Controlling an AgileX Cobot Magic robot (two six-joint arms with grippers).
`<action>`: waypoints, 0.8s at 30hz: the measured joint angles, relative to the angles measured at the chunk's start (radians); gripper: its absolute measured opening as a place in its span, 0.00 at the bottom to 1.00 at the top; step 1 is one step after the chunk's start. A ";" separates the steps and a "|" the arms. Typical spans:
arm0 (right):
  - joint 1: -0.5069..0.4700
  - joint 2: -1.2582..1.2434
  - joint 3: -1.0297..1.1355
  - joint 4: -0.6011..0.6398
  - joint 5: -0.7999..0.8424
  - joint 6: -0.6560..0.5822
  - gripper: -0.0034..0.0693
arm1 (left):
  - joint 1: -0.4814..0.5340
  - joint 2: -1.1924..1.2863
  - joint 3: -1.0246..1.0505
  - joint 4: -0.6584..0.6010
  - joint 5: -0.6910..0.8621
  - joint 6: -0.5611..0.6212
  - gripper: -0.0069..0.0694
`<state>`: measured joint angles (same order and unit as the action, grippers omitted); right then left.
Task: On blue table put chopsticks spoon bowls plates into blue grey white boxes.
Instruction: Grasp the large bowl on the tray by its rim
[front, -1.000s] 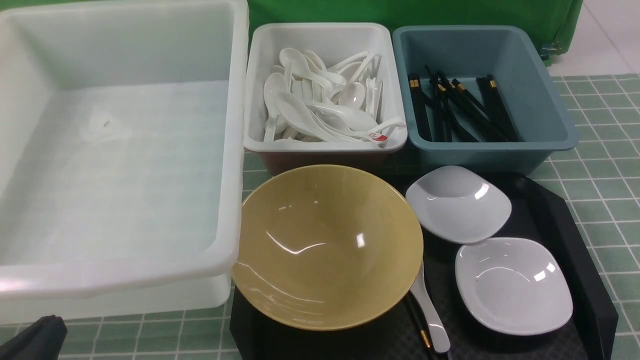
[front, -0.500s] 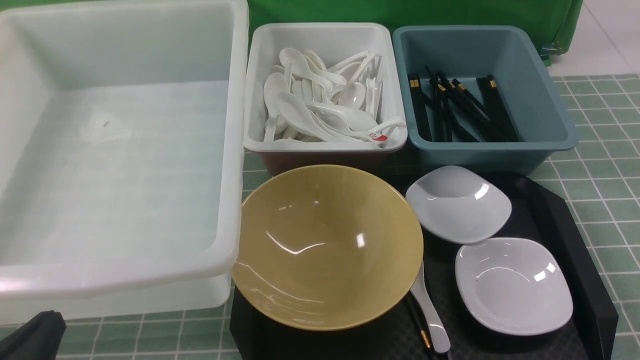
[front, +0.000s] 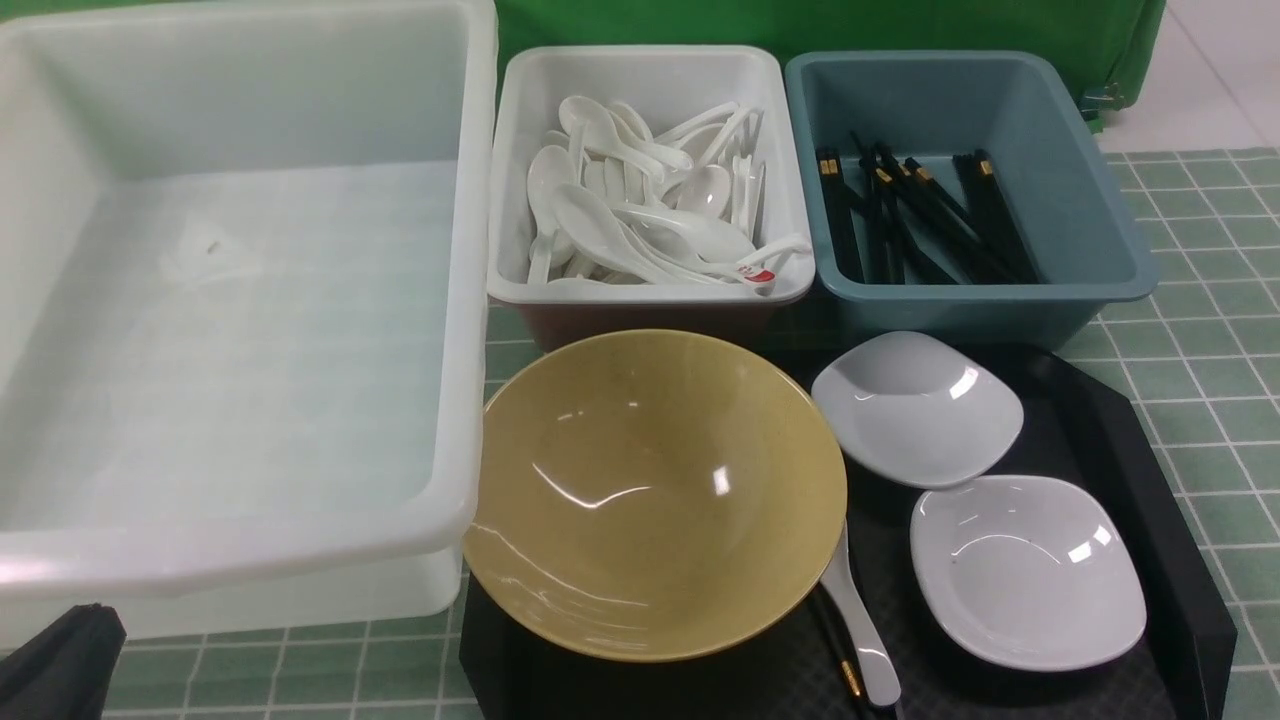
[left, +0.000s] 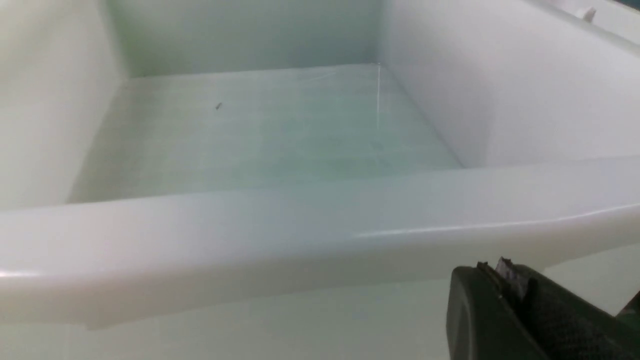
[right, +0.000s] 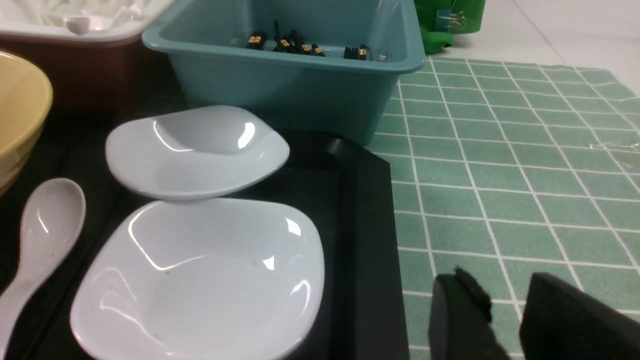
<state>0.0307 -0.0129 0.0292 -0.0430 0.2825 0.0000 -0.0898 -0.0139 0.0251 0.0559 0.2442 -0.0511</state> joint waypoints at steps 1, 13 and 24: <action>0.000 0.000 0.000 0.000 -0.050 0.000 0.37 | 0.000 0.000 0.001 0.000 -0.052 0.003 0.10; 0.000 0.000 0.000 0.000 -0.902 0.186 0.37 | 0.000 0.000 0.001 0.004 -0.853 -0.017 0.10; 0.000 0.023 -0.260 0.000 -0.545 0.323 0.21 | 0.000 0.078 -0.418 0.003 -0.468 -0.164 0.10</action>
<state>0.0307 0.0098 -0.2312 -0.0430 -0.2627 0.3228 -0.0898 0.0644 -0.3928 0.0586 -0.2239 -0.2152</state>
